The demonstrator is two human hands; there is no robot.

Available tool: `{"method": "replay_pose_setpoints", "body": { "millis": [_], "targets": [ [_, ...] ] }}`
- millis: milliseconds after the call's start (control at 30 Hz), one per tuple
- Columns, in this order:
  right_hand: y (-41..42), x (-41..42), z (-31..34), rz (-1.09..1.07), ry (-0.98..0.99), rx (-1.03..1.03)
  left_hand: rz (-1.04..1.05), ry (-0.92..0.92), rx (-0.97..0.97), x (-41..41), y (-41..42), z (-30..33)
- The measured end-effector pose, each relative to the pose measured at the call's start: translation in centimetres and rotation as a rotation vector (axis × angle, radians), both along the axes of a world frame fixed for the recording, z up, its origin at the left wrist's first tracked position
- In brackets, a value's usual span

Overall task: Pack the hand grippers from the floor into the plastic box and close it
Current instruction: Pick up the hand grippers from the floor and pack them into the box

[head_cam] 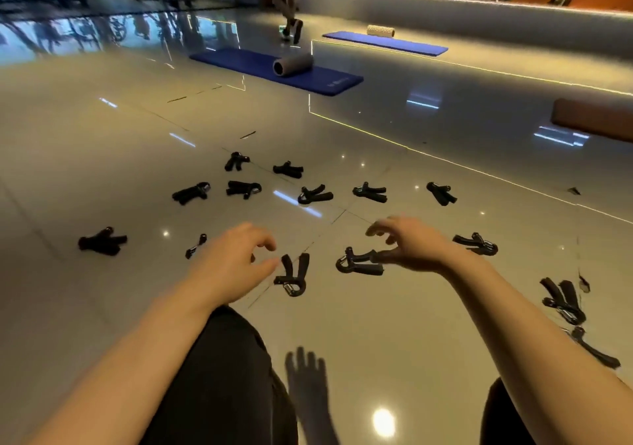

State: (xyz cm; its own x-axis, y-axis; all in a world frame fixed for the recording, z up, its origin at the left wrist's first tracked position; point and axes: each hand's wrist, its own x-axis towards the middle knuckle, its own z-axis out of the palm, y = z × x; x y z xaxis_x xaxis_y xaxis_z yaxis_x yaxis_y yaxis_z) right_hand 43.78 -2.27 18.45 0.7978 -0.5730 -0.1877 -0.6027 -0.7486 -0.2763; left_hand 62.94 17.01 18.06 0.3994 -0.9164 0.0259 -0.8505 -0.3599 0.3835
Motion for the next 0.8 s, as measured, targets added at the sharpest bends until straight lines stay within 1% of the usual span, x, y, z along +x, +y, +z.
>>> {"method": "replay_pose_setpoints", "body": {
  "millis": [100, 200, 267, 333, 467, 567, 600, 667, 733, 800],
  "targets": [
    [0.8, 6.9, 1.1, 0.091, -0.101, 0.040, 0.102, 0.051, -0.013, 4.0, 1.5, -1.2],
    [0.9, 11.5, 0.1, 0.231, -0.018, 0.003, 0.124, 0.113, 0.020, 6.9, 0.7, -2.2],
    [0.2, 13.3, -1.6, 0.247, 0.047, -0.002, 0.115, 0.169, 0.059, 8.7, -0.3, -2.8],
    [-1.1, 14.6, -4.1, 0.224, 0.129, 0.027, 0.120, 0.177, 0.091, 10.9, -0.8, -3.7],
    [-4.4, 16.7, -10.1, 0.142, 0.313, 0.104, 0.121, 0.100, 0.221, 15.8, -1.9, -7.4],
    [-6.3, 18.5, -16.5, 0.119, 0.374, 0.102, 0.136, 0.163, 0.275, 19.2, -3.2, -12.9],
    [-6.6, 19.1, -19.1, 0.114, 0.381, 0.113, 0.126, 0.152, 0.299, 20.2, -3.5, -15.2],
    [-6.7, 20.4, -24.3, 0.133, 0.382, 0.136, 0.083, 0.057, 0.412, 22.1, -3.7, -20.0],
    [-6.8, 21.4, -28.6, 0.168, 0.398, 0.127, -0.036, -0.109, 0.587, 23.7, -3.7, -24.2],
    [-7.3, 22.2, -31.7, 0.181, 0.404, 0.089, -0.151, -0.208, 0.738, 24.6, -3.6, -27.1]
  ]
}}
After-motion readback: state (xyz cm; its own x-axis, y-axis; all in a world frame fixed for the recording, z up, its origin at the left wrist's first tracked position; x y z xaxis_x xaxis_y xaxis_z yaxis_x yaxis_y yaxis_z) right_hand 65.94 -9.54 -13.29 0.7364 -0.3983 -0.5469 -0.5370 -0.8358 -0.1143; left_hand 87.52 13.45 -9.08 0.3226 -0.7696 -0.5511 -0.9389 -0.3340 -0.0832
